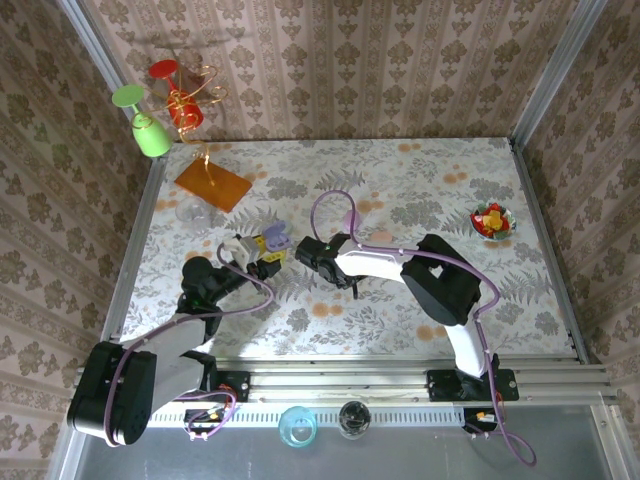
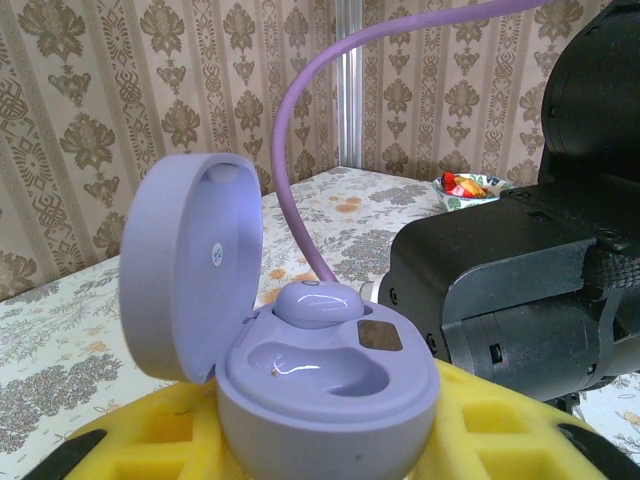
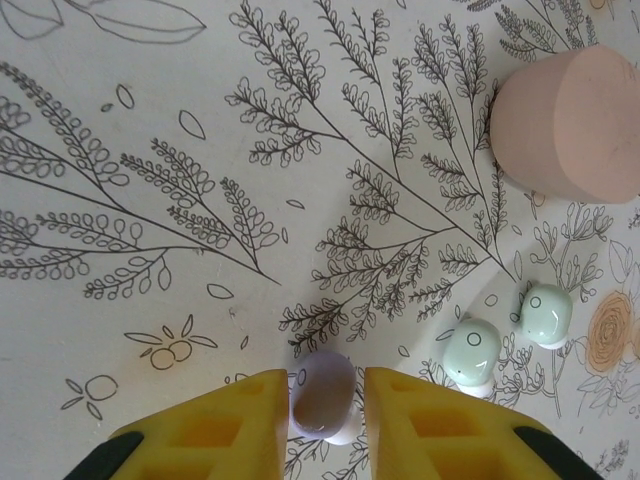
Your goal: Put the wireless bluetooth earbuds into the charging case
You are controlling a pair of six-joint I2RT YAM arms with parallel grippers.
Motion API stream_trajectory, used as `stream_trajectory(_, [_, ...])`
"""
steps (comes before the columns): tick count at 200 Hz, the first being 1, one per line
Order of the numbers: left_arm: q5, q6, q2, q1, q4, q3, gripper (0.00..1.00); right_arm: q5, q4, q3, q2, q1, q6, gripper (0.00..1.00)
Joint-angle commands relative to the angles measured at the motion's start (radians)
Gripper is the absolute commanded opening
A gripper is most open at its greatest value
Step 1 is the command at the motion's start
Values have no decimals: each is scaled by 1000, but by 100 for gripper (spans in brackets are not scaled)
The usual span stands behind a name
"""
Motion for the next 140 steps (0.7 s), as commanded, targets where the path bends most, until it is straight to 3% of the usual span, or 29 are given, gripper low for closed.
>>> stream_trajectory(1, [1, 23, -17, 8, -4, -6, 31, 30, -43, 33, 29, 7, 7, 28])
stream_trajectory(66, [3, 24, -18, 8, 3, -9, 31, 32, -63, 36, 50, 5, 32, 27])
stream_trajectory(99, [5, 25, -18, 8, 3, -11, 31, 29, -66, 32, 48, 5, 34, 21])
stream_trajectory(140, [6, 28, -9, 7, 5, -11, 31, 30, -30, -8, -39, 4, 29, 21])
